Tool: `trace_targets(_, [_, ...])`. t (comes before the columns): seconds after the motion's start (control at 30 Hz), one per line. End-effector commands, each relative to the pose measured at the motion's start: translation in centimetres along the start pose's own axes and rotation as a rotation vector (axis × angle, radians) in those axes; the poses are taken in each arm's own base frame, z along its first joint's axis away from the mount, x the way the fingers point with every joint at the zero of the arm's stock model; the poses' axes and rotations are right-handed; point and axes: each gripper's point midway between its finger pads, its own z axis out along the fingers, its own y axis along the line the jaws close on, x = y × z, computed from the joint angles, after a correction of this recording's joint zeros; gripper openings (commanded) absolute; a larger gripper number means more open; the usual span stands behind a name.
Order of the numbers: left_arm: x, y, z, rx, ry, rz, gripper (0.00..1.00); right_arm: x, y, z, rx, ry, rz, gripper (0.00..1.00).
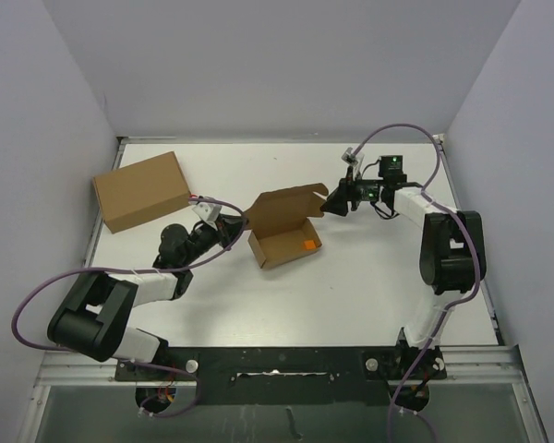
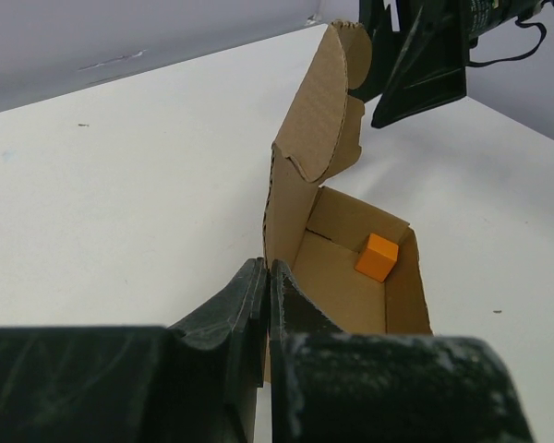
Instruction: Fold the paper box
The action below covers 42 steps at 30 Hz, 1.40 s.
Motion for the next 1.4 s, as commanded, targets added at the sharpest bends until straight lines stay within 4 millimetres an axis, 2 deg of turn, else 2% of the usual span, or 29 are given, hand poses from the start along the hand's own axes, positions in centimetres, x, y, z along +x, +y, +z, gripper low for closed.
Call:
trace_targets(0.0, [-1.9,-0.4,0.4,0.034,-0.071,0.025,0.00,-2.8,0.9,1.2,-0.063,-0.054,-0.075,0.55])
trace_targets(0.13, [-1.7,-0.4,0.5,0.035,-0.067,0.021,0.00,-3.1,0.9,1.5,-0.071,-0.061,-0.075,0.41])
trace_targets(0.37, [-1.5,0.0,0.4,0.016,-0.061,0.001,0.00,-3.5,1.8,1.1,-0.087,-0.069,-0.130,0.02])
trace_targets(0.4, [-1.4,0.1,0.4,0.011,-0.057,-0.005,0.00,-3.5,1.9,1.0,-0.086,-0.069,-0.138,0.00])
trace_targets(0.47, [-1.5,0.2,0.4,0.005,-0.053,-0.020,0.00,-3.5,2.0,0.8,-0.084,-0.068,-0.156,0.00])
trace_targets(0.6, [-1.5,0.7,-0.1,-0.016,-0.031,-0.074,0.21,-3.6,2.1,0.1,-0.067,-0.066,-0.184,0.00])
trace_targets(0.73, [-1.6,1.1,-0.5,-0.021,0.004,-0.113,0.33,-3.6,2.2,-0.2,-0.062,-0.061,-0.199,0.00])
trace_targets(1.13, [-3.1,1.8,0.2,-0.025,0.089,-0.157,0.41,-3.6,2.4,-0.2,-0.056,-0.047,-0.208,0.00])
trace_targets(1.37, [-3.7,1.4,0.4,-0.022,0.153,-0.185,0.42,-3.7,2.4,-0.1,-0.054,-0.043,-0.209,0.00])
